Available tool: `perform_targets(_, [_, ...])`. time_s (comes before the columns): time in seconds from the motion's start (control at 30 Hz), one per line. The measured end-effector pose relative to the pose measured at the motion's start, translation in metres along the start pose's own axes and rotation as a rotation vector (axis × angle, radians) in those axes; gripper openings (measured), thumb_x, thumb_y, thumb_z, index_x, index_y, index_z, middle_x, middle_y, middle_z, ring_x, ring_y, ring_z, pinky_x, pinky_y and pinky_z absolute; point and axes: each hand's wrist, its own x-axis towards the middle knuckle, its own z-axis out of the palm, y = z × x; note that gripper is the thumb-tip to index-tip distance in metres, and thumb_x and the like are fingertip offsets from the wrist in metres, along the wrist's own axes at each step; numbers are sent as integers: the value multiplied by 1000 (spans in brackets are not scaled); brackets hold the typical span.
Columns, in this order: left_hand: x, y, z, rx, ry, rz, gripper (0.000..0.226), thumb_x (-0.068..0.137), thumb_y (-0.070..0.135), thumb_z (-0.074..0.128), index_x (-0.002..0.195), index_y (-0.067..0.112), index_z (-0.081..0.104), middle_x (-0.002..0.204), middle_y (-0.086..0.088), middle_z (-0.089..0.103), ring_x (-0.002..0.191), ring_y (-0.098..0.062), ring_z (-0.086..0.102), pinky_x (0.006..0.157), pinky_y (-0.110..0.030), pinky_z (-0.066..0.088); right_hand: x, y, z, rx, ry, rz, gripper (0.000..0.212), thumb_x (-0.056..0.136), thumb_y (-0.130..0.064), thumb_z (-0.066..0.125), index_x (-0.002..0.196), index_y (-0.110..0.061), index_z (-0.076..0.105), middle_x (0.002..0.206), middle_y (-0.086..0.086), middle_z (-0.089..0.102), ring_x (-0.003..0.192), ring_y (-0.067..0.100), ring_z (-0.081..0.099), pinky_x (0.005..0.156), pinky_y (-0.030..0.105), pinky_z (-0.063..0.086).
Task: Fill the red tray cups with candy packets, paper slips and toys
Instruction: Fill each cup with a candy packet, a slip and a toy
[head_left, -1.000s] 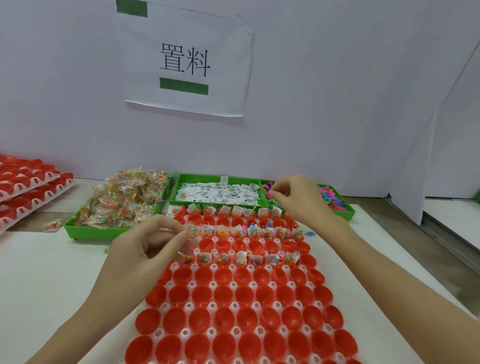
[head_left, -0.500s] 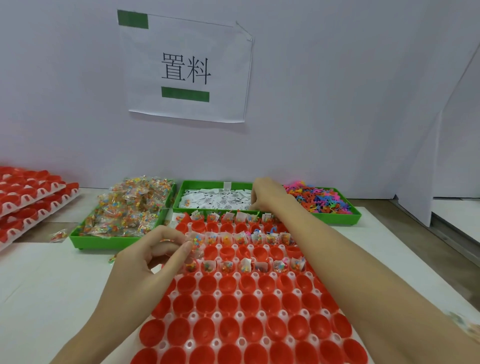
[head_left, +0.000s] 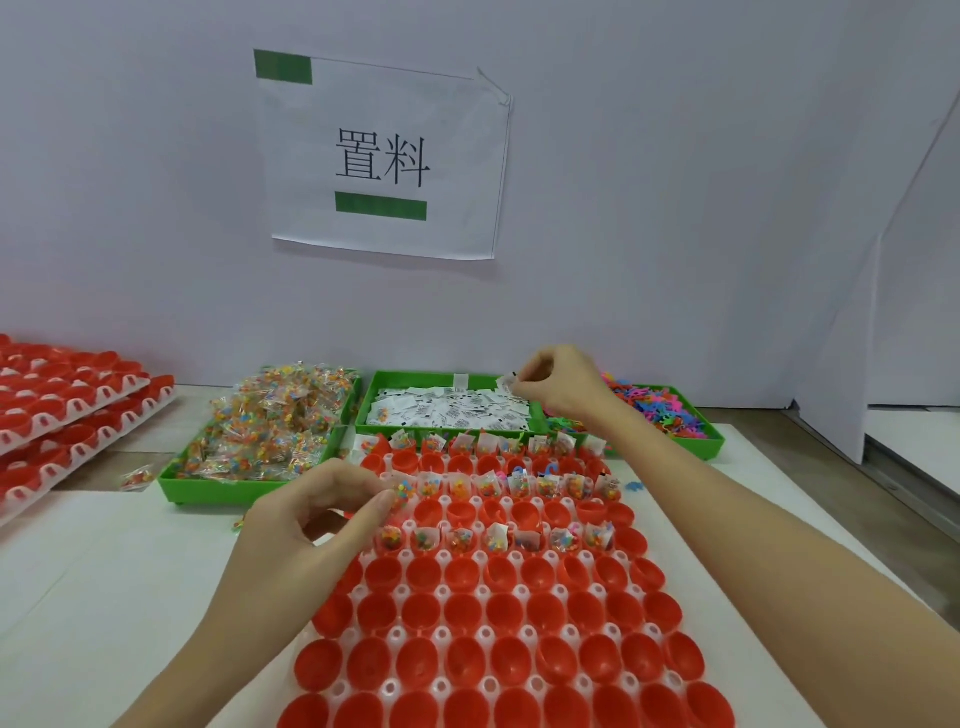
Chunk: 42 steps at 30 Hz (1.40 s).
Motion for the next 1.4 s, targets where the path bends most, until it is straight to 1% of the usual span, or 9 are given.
perform_targets(0.23, [-6, 12, 5, -76, -45, -52, 13, 84, 17, 78, 88, 29, 78, 80, -5, 78, 75, -17, 75, 71, -16, 56, -104, -20, -21, 333, -69, -51, 20, 87, -33, 80, 97, -17, 76, 86, -3, 76, 75, 2, 68, 67, 15, 51])
perform_targets(0.4, [-15, 22, 14, -204, -137, -121, 6, 82, 21, 78, 86, 22, 73, 81, -12, 79, 85, -20, 78, 73, -27, 58, -176, -29, -12, 431, -138, -84, 7, 91, -23, 77, 89, -17, 78, 78, -2, 73, 68, 0, 63, 64, 13, 48])
perform_targets(0.47, [-19, 25, 17, -221, -189, -123, 7, 82, 24, 78, 85, 22, 72, 81, -12, 79, 82, -22, 77, 75, -23, 57, -192, -31, -6, 407, -140, -118, 8, 92, -20, 75, 85, -18, 77, 79, 1, 73, 69, 4, 62, 65, 16, 49])
perform_targets(0.57, [-23, 27, 20, -161, -261, -79, 9, 82, 26, 80, 87, 21, 75, 88, -9, 80, 89, -25, 77, 83, -33, 60, -204, -34, 0, 377, -125, -172, 11, 92, -19, 75, 81, -22, 77, 78, 0, 71, 71, 8, 63, 71, 26, 54])
perform_targets(0.73, [-28, 26, 26, -121, -235, -28, 13, 78, 22, 85, 88, 15, 80, 90, -9, 75, 79, -20, 71, 69, -28, 58, -212, -35, -1, 318, -159, -240, 6, 93, -29, 72, 90, -28, 76, 85, -3, 71, 78, 18, 66, 72, 41, 56])
perform_targets(0.93, [-29, 25, 28, -160, -161, -97, 30, 73, 41, 91, 86, 17, 79, 77, -14, 75, 69, -28, 74, 68, -33, 62, -220, -36, -1, 305, -231, -271, 9, 96, -38, 67, 101, -37, 73, 97, -13, 71, 92, 12, 70, 77, 33, 59])
perform_targets(1.13, [-31, 29, 29, -95, -241, -21, 30, 78, 21, 85, 106, 26, 77, 86, -11, 75, 76, -25, 74, 72, -33, 62, -223, -35, 4, 278, -206, -265, 14, 95, -19, 70, 100, -31, 74, 89, -11, 73, 86, 12, 71, 75, 28, 59])
perform_targets(1.27, [-33, 31, 30, -39, -219, 31, 21, 77, 18, 84, 94, 29, 80, 85, -5, 78, 76, -19, 75, 70, -25, 60, -224, -35, 7, 175, -150, -314, 17, 95, -18, 69, 101, -34, 74, 95, -17, 68, 88, 6, 67, 71, 11, 49])
perform_targets(1.4, [-31, 31, 28, -44, -215, 36, 15, 76, 16, 83, 87, 25, 79, 82, -4, 77, 76, -19, 74, 72, -26, 60, -225, -35, 9, 282, -133, -256, 19, 92, -19, 74, 103, -34, 71, 88, -12, 70, 84, 10, 69, 72, 17, 53])
